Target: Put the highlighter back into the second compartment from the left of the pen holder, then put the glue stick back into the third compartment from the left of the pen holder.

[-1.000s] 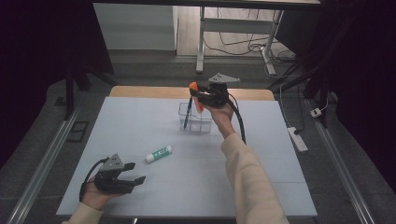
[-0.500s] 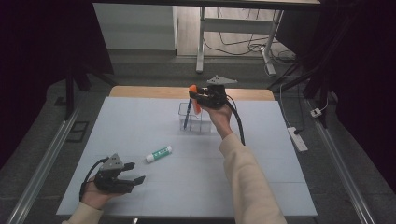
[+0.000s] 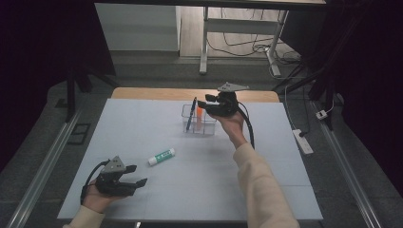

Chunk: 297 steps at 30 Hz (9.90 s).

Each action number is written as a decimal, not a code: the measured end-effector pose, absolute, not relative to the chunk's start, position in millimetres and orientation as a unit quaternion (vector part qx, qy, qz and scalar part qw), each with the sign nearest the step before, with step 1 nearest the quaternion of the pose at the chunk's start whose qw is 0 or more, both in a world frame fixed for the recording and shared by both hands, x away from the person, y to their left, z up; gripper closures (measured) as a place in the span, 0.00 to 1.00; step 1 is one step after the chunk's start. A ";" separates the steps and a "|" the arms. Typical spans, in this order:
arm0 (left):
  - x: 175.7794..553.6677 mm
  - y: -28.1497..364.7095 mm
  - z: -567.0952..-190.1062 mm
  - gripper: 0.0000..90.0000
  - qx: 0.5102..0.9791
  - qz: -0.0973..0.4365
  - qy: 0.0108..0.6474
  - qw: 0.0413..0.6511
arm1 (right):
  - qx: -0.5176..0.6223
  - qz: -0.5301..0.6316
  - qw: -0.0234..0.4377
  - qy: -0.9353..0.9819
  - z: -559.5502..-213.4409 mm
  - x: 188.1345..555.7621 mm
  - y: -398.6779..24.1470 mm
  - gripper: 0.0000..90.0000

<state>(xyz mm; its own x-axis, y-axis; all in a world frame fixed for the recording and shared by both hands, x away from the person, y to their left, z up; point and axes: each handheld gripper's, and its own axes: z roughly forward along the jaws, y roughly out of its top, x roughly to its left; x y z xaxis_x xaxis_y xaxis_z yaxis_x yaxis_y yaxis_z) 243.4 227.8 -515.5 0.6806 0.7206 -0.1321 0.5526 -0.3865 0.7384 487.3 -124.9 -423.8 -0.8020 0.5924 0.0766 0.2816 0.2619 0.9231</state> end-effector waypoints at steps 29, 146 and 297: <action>245.7 227.6 -517.7 0.34 0.826 0.113 0.390 0.390 | 0.263 0.518 0.152 0.800 -454.1 400.9 -219.0 0.54; 345.2 163.9 -509.9 0.41 0.900 0.106 0.365 0.215 | 0.280 0.454 0.145 0.833 -496.3 329.6 -307.7 0.43; 321.9 59.2 -488.4 0.72 0.920 0.014 0.224 0.322 | 0.061 0.406 0.128 0.903 -485.8 313.2 -146.9 0.34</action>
